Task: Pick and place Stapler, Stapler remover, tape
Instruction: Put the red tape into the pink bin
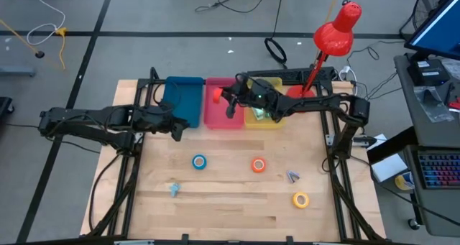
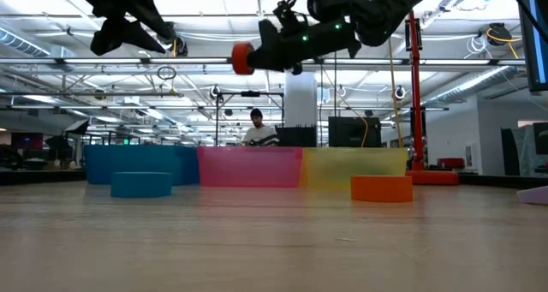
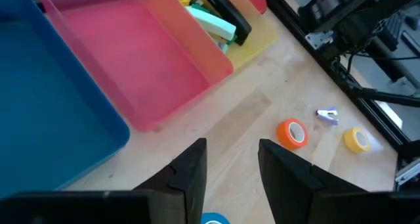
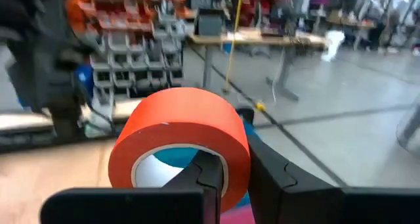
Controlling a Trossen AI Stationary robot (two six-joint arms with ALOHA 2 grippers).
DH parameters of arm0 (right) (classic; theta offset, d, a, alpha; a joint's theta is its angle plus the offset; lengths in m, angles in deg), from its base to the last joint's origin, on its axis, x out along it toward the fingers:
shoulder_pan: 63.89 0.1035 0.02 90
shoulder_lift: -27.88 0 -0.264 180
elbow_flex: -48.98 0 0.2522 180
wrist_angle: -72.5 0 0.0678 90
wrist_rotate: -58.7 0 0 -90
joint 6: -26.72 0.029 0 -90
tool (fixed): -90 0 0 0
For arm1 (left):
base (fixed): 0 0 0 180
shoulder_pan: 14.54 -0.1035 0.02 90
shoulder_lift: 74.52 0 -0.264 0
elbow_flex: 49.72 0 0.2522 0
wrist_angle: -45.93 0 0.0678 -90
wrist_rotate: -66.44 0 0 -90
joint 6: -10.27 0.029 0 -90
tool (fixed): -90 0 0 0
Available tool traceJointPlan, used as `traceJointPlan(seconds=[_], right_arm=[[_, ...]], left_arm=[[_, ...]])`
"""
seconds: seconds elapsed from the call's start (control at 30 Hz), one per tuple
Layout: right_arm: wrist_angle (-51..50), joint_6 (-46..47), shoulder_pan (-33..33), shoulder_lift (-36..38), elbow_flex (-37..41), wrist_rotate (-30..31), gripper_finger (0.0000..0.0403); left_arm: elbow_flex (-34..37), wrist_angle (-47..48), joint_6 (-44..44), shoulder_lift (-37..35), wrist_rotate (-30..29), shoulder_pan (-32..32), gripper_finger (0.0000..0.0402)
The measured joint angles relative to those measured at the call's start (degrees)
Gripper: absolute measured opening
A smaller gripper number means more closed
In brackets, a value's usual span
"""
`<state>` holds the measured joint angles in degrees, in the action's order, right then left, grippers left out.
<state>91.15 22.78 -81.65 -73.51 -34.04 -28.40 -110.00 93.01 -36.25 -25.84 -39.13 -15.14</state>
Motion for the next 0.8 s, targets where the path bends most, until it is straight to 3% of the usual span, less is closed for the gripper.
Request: traceJointPlan(seconds=[0.13,0.43,0.63,0.8], right_arm=[[-13.3,1.3,0.0,-0.1,-2.7,-0.1,0.0032],[-40.8,4.3,-1.1,-3.5,-17.7,-3.1,0.0032],[-55.2,7.4,-2.8,-12.3,-30.7,-5.4,0.0032],[-63.3,10.7,-4.5,-19.2,-40.6,-11.7,0.0033]], left_arm=[[0.0,0.0,0.1,0.0,0.0,0.0,0.0136],[0.0,0.0,2.9,0.0,0.0,0.0,0.0136],[0.0,0.0,3.6,0.0,0.0,0.0,0.0136],[0.0,0.0,4.4,0.0,0.1,0.0,0.0136]])
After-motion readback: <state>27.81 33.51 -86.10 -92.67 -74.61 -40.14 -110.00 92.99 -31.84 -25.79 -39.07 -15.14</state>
